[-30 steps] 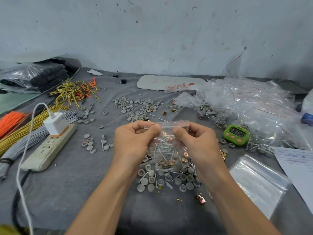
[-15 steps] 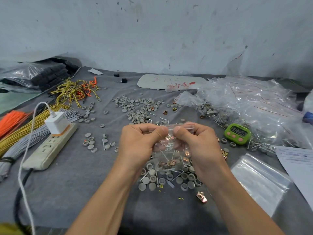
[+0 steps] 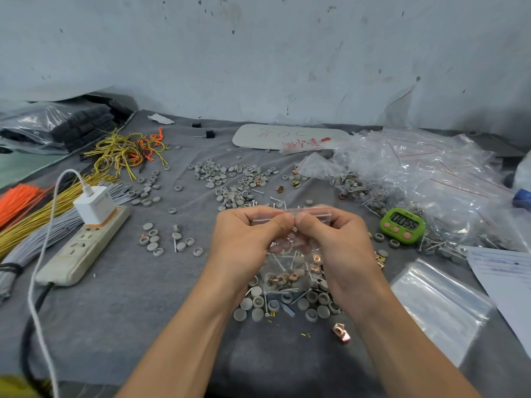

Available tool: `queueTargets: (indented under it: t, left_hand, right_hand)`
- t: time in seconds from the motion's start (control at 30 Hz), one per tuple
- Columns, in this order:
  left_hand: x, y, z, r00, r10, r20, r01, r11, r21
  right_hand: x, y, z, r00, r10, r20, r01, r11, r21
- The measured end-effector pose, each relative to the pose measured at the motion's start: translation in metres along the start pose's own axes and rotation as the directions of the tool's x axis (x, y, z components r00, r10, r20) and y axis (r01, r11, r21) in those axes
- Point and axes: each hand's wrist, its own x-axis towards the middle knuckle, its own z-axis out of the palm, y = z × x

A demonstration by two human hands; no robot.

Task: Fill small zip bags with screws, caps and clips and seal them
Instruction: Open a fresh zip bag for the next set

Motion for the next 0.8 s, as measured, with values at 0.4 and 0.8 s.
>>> queueTargets:
  t: [0.4,0.8]
  left_hand:
    - [0.0,-0.003,-0.005,0.999,0.015,-0.047,-0.011,0.997,0.076]
    - [0.003,-0.006,-0.009,0.992,-0.022,-0.121,0.027,0.999,0.037]
  right_hand:
    - [0.002,-0.003,-0.008,0.996,0.081,-0.038,-0.082,0.997,-0.015]
    - [0.0,-0.005,-0.014,0.99,0.08,-0.116,-0.069,0.993,0.1]
